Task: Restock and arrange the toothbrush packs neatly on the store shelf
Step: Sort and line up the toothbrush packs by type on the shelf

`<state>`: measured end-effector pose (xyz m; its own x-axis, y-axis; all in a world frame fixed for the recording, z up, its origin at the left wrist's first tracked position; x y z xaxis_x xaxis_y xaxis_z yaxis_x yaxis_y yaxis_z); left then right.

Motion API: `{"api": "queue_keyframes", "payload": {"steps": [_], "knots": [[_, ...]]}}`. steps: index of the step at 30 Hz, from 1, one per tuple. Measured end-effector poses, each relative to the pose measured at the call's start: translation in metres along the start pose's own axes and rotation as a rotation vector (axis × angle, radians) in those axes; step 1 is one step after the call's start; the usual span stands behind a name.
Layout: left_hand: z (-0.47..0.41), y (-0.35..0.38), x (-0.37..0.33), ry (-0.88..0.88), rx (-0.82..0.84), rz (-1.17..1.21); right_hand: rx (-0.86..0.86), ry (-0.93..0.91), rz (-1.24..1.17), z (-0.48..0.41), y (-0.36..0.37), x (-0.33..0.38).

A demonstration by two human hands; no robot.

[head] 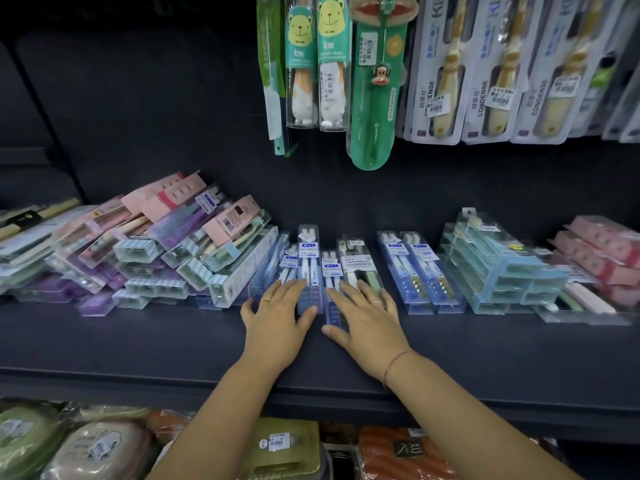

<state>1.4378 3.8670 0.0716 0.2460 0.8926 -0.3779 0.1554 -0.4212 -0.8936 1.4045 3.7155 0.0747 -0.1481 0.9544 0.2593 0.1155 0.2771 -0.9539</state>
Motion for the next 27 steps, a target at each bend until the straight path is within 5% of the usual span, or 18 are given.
{"api": "queue_keyframes", "payload": {"steps": [9,27], "knots": [[0.0,0.001,-0.001,-0.015,0.029,-0.012,-0.344,0.13,-0.064,0.013,-0.012,-0.002],[0.037,-0.004,-0.033,-0.008,-0.207,0.002,-0.436,0.153,-0.004,0.037,-0.005,0.011]]}}
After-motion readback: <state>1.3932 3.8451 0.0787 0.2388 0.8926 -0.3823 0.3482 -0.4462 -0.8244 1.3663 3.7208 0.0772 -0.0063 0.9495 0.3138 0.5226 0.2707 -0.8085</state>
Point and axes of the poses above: each hand's wrist, its own z-axis away from the middle knuckle, its own y-axis out of the palm, x = y × z, the point moved 3 cm from there along -z, towards the middle knuckle, and after that the axes turned 1 degree about -z, right-handed, at the moved point
